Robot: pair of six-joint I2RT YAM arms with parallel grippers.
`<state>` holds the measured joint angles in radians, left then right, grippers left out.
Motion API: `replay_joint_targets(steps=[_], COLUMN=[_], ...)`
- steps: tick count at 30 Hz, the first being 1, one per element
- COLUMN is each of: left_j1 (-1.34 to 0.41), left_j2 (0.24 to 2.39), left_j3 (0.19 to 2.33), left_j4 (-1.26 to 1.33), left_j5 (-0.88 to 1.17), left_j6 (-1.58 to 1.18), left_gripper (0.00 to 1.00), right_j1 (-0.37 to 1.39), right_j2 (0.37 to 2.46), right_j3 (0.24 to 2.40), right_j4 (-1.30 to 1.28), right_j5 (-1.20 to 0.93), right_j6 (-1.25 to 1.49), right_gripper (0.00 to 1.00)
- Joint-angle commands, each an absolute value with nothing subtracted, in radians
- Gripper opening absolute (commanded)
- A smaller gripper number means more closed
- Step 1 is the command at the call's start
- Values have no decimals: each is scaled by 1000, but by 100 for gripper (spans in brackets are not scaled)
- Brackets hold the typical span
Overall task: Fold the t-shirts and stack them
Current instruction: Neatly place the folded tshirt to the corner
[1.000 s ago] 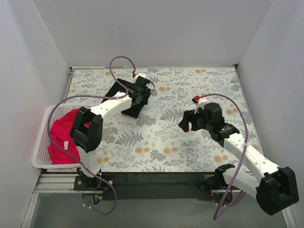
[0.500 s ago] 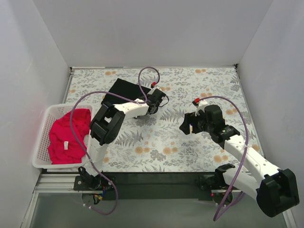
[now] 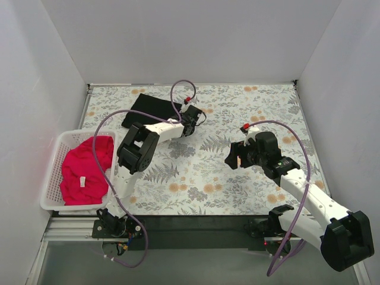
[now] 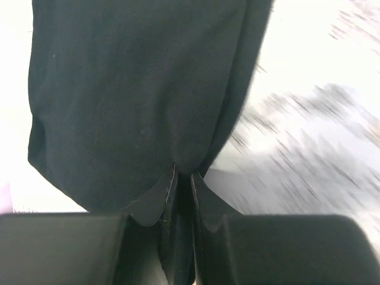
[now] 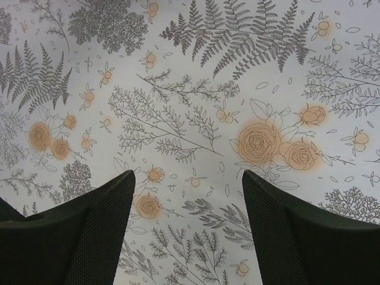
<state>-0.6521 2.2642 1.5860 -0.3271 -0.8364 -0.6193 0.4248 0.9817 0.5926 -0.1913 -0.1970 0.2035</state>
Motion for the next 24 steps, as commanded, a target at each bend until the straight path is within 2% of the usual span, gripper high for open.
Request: replay_joint_targets(steps=[1,11,24], left_j1=[-565,-361,-195], left_j2=[2305,2437,2589], left_j3=[1643,1850,2074], left_j4=[-304,-291,-350], left_j5=[-824,-805,-819], left_j6=[-582,-509,-505], left_gripper=[2,1,1], right_j1=[417,416,416], right_j2=[983,1034,1097], right_j3=[627,690,733], right_j4=[-227,-291,-311], right_j5=[-195,-193,-245], right_j6=[181,166,166], right_gripper=[79,79,79])
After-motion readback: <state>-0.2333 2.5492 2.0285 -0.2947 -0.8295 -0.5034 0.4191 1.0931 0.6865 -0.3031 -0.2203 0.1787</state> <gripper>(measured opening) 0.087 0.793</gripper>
